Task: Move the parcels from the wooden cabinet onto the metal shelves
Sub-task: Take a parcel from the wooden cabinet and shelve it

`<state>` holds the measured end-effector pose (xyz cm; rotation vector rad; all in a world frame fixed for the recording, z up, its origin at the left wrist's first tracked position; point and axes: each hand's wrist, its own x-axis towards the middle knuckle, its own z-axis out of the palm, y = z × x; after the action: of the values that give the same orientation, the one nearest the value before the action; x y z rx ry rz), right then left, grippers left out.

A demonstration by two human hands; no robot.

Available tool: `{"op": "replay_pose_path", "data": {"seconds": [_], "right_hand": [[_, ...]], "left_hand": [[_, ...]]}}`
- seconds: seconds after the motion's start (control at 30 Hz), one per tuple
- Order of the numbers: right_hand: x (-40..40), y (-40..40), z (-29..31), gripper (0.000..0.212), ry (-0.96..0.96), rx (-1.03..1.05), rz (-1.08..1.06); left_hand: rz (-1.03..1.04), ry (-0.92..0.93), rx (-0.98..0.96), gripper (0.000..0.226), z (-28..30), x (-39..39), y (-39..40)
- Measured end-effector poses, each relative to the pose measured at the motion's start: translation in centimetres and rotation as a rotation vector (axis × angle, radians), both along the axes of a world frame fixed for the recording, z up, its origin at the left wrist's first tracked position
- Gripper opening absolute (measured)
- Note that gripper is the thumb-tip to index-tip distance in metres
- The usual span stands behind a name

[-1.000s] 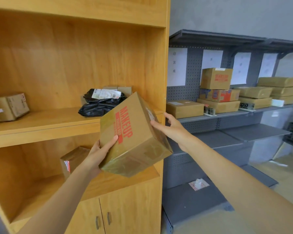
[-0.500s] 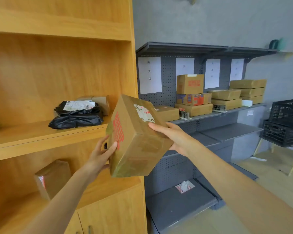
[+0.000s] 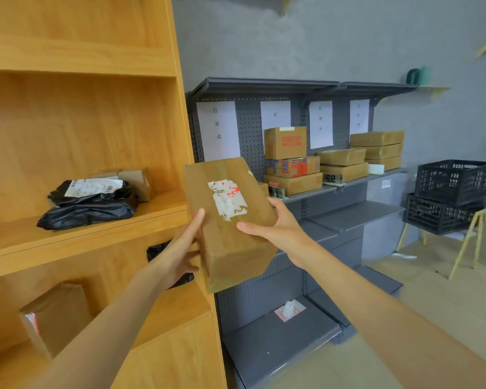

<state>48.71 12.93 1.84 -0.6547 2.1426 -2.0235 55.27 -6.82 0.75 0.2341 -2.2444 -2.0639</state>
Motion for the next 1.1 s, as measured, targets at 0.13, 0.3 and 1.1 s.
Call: {"op": "replay_pose_path", "data": {"seconds": [0.13, 0.3, 1.1], "right_hand": [[0.1, 0.2, -0.6, 0.097, 0.252, 0.144, -0.098], [0.8, -0.8, -0.6, 0.101, 0.646, 0.359, -0.202], [-2.1, 2.8, 1.1, 0.106, 0.148, 0.179, -0.207]], "left_hand": [[0.069, 0.042, -0.013, 0.08, 1.6, -0.8, 2.0], [0.332, 0.06, 0.078, 0.064, 3.5, -1.9, 5.2], [0.166, 0.241, 0.061, 0.128, 2.5, 0.3, 1.9]]}}
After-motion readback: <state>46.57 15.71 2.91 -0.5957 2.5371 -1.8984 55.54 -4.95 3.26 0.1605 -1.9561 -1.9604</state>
